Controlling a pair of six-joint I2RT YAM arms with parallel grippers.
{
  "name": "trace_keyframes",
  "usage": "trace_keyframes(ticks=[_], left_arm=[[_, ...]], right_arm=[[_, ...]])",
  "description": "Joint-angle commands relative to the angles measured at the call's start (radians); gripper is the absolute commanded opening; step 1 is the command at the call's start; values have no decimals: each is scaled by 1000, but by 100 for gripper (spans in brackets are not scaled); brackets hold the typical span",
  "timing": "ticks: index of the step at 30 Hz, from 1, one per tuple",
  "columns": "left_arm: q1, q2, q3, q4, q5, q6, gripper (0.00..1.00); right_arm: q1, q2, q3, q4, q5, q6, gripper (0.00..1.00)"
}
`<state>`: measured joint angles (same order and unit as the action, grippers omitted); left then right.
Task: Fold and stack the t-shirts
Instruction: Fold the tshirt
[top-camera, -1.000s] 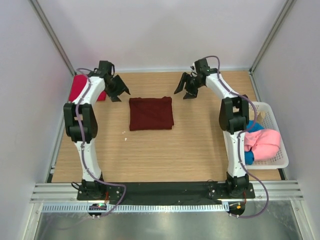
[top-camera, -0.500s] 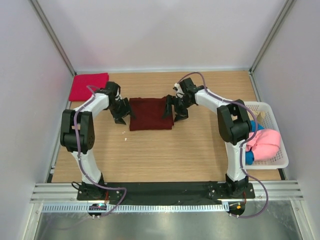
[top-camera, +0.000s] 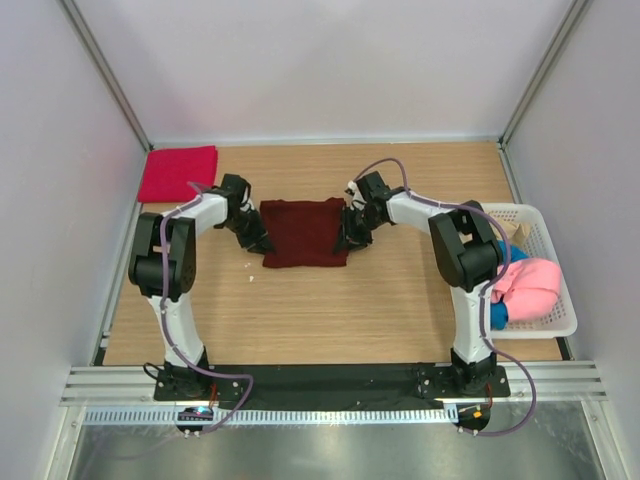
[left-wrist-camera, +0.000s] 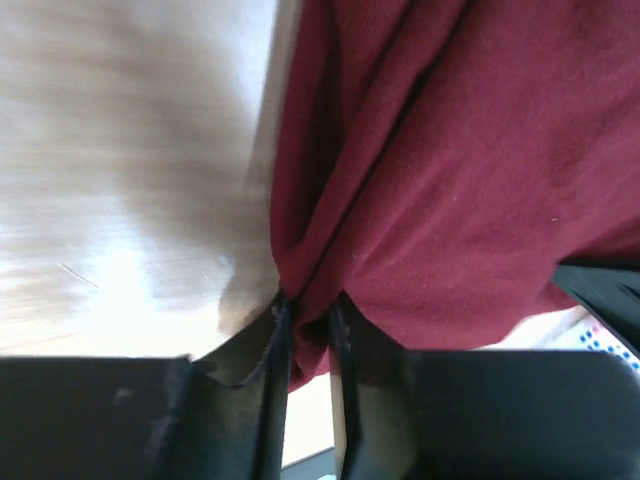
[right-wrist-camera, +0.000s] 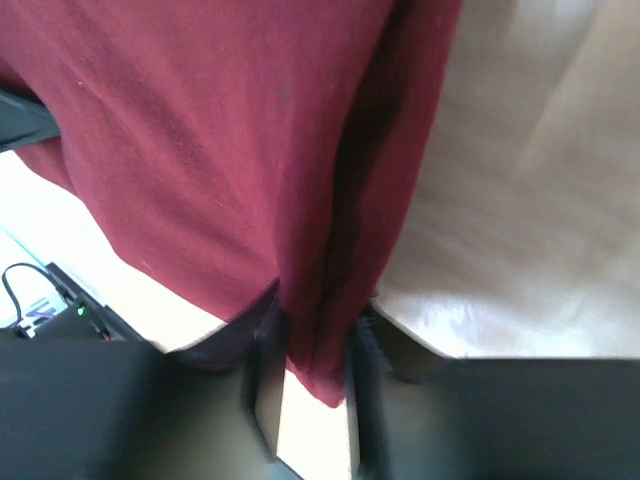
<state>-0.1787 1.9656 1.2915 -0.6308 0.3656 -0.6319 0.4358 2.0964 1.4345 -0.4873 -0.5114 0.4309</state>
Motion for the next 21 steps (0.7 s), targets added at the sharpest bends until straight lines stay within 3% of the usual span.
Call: trace_keyframes(ticks=[1, 4, 7, 9, 10, 11, 14, 21], left_arm=[[-33, -54, -75, 0, 18, -9, 17], [-59, -127, -164, 0, 24, -35, 14], [-70, -236, -282, -3, 33, -74, 15], [-71, -301, -364, -24, 36, -86, 25], [-71, -333, -386, -29, 38, -88, 41], [-70, -394, -399, -50, 32, -83, 46], [-68, -450, -359, -95, -34, -40, 56], [-59, -322, -92, -156, -166, 84, 51]], right_arm=[[4, -108, -113, 79, -21, 77, 24], [9, -209, -245, 139, -33, 124, 20], [15, -329, -354, 145, -32, 140, 23], [14, -412, -413, 116, -13, 132, 34], [14, -436, -422, 102, -3, 126, 48], [14, -455, -428, 83, 34, 100, 57], [8, -477, -402, 32, 91, 43, 73], [-28, -313, -194, 9, 88, -78, 74]])
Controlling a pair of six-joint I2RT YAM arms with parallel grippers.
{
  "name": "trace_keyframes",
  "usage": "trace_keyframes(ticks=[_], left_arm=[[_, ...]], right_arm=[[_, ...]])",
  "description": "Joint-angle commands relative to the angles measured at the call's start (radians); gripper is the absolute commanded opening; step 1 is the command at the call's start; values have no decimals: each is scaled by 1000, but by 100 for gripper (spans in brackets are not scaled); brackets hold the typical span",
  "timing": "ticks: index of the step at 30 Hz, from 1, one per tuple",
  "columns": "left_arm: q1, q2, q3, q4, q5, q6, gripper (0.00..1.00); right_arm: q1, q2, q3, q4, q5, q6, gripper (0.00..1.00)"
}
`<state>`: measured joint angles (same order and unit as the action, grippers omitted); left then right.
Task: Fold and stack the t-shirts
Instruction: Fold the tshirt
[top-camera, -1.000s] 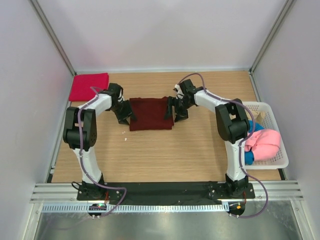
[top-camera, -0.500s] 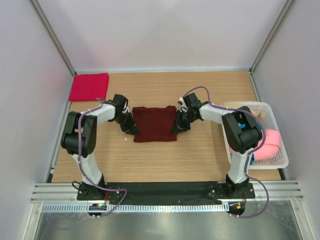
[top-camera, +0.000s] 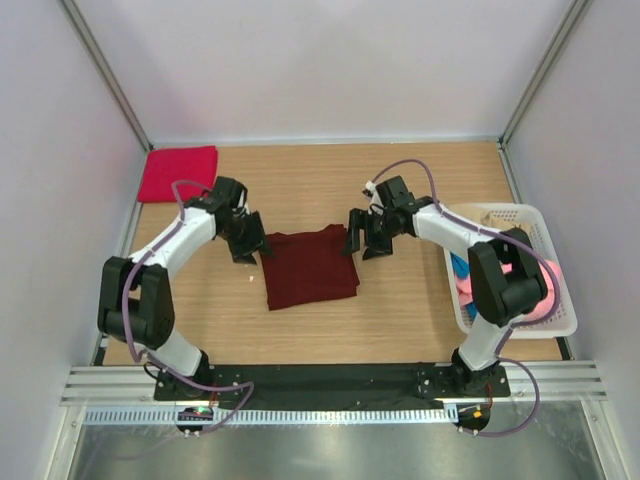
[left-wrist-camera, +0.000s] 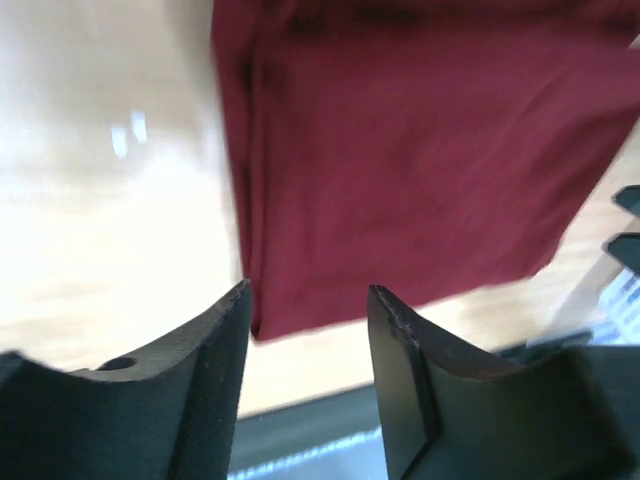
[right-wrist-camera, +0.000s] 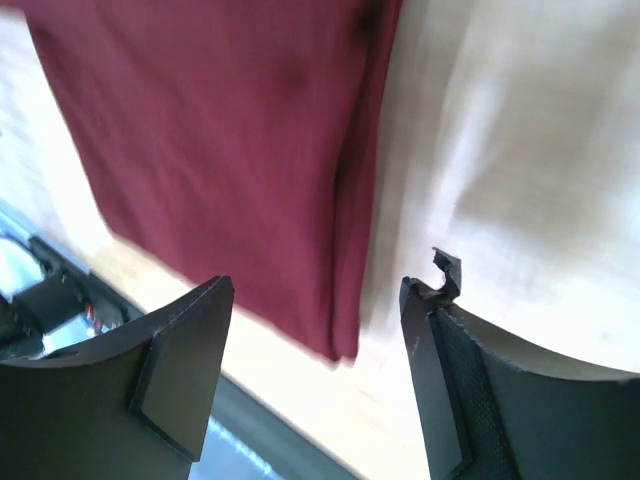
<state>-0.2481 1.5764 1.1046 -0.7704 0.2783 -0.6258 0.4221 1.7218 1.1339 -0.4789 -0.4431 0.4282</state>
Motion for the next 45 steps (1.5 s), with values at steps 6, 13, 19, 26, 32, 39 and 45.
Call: trace_keyframes(ticks=[6, 13, 19, 26, 32, 39, 45], left_arm=[[21, 206, 239, -27, -122, 109, 45], [24, 303, 319, -24, -93, 107, 43], [24, 350, 366, -20, -71, 87, 36], [26, 378, 396, -29, -54, 81, 26], [24, 396, 403, -26, -41, 77, 21], [26, 396, 414, -40, -62, 72, 0], [26, 265, 388, -90, -87, 41, 0]], right_arm=[[-17, 225, 272, -4, 14, -83, 68], [-32, 286, 354, -32, 0, -85, 62], [-43, 314, 385, -36, -26, -94, 59], [-42, 363, 421, -27, -62, -92, 50], [-45, 389, 464, -35, -77, -91, 42], [-43, 374, 468, -29, -94, -56, 8], [-42, 299, 445, -43, -97, 3, 1]])
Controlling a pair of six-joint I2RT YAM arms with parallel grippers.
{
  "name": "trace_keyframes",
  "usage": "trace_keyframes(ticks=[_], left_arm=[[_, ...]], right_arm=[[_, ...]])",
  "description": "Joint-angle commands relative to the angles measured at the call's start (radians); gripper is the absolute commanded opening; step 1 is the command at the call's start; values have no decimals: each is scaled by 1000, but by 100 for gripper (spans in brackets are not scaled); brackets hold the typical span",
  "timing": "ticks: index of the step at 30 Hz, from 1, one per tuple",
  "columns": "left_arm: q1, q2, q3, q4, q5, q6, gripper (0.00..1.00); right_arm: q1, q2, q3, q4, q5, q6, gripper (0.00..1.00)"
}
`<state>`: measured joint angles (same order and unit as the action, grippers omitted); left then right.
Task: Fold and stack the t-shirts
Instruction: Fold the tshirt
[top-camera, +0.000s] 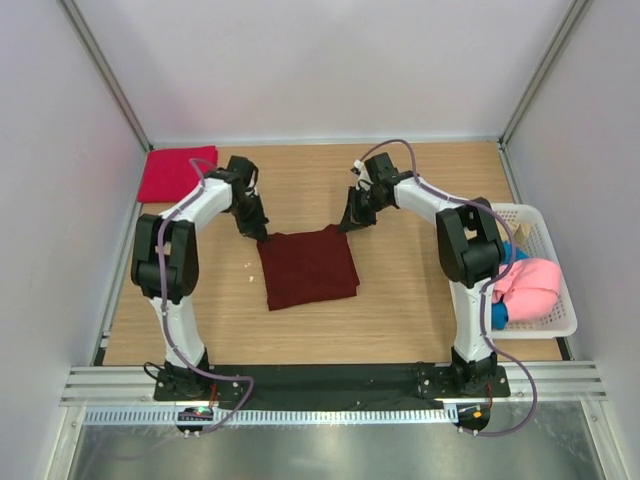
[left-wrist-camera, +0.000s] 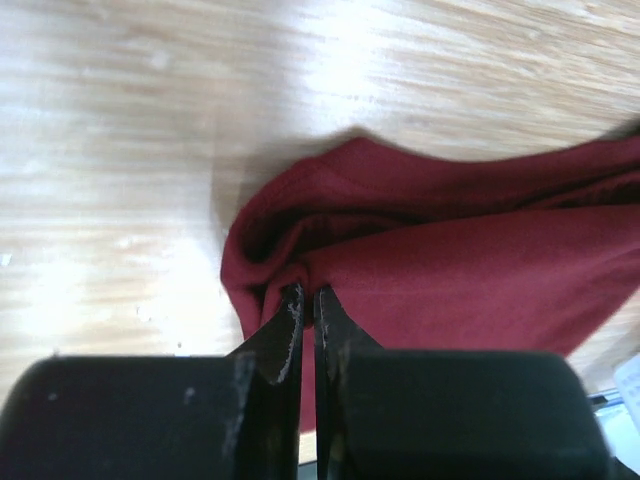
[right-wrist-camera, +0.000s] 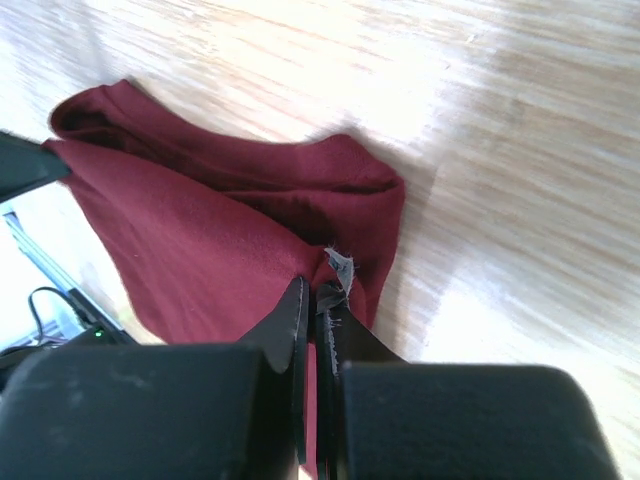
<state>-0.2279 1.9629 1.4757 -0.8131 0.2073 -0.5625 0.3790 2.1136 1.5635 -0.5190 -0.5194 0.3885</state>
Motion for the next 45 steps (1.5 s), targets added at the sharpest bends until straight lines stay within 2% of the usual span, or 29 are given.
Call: trace_keyframes(ticks=[1, 9, 20, 31, 45], left_arm=[[4, -145, 3, -54, -14, -36, 0], [4, -358, -110, -92, 17, -77, 0], [5, -476, -146, -130, -3, -106, 0], [4, -417, -51, -170, -52, -85, 0], [22, -273, 60, -173, -77, -51, 0]], right_arm=[[3, -122, -2, 0, -27, 46, 1], [43, -256, -72, 19, -53, 96, 1], [69, -342, -63, 11, -62, 141, 1], [66, -288, 9, -10, -60, 121, 1], [40, -124, 139, -19, -87, 115, 1]])
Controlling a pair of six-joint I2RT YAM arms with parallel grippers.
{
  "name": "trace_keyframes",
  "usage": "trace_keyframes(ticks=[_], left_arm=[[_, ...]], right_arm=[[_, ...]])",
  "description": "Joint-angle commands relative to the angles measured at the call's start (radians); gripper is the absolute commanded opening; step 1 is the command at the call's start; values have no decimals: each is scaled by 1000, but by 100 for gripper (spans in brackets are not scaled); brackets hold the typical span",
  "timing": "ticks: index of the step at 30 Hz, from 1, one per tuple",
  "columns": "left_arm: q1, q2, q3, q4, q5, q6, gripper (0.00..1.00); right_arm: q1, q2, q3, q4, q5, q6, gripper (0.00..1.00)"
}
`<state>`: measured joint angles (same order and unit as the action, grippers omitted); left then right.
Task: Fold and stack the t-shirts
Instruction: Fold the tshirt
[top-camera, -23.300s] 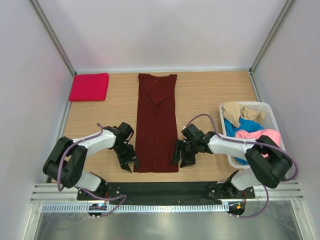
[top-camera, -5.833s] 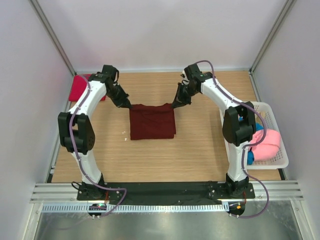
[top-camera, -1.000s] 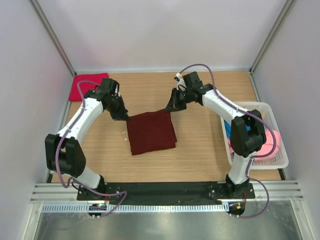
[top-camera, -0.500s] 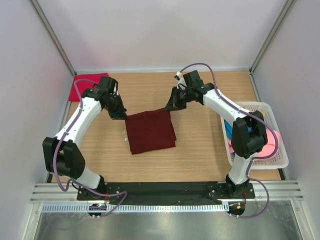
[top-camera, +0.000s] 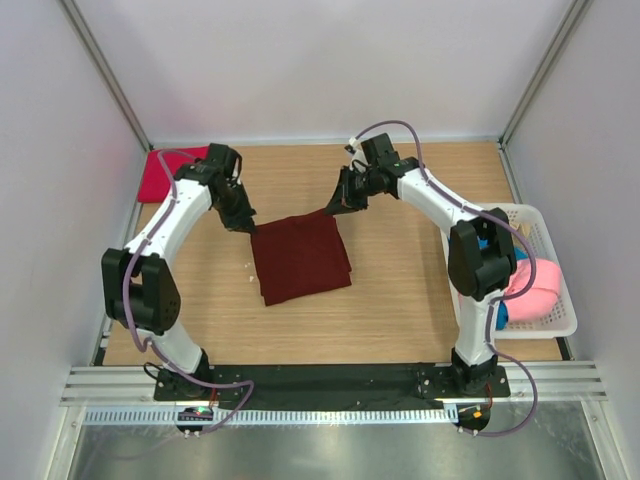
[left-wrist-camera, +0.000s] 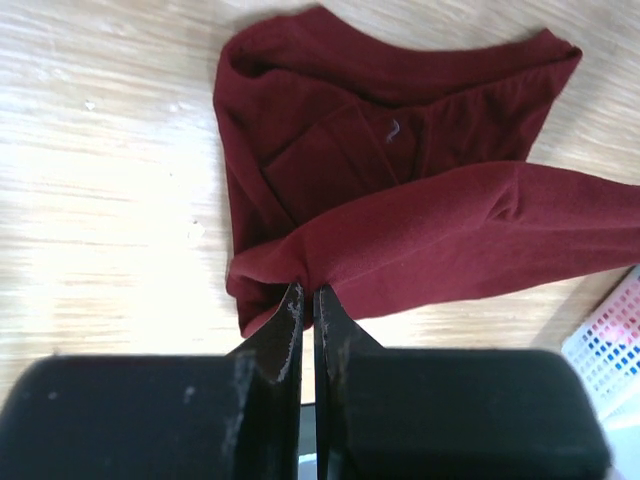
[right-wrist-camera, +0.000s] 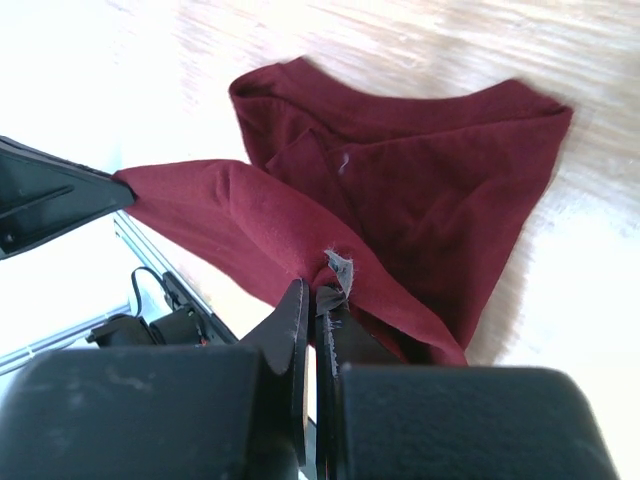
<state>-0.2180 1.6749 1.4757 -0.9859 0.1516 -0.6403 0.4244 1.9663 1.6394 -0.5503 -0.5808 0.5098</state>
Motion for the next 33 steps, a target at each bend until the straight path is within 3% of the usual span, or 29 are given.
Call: trace_keyframes(ticks=[1, 9, 21, 33], left_arm=[[12, 20, 67, 1, -33, 27, 0], [35, 91, 89, 4, -72, 33, 0], [78, 258, 35, 148, -179, 42, 0], [149, 347, 55, 167, -170, 60, 0]], right_arm=[[-7, 35, 83, 9, -27, -8, 1], [-15, 176, 217, 32, -85, 4, 1], [-52, 480, 381, 246, -137, 73, 5], [-65, 560, 422, 282, -113, 186, 2]])
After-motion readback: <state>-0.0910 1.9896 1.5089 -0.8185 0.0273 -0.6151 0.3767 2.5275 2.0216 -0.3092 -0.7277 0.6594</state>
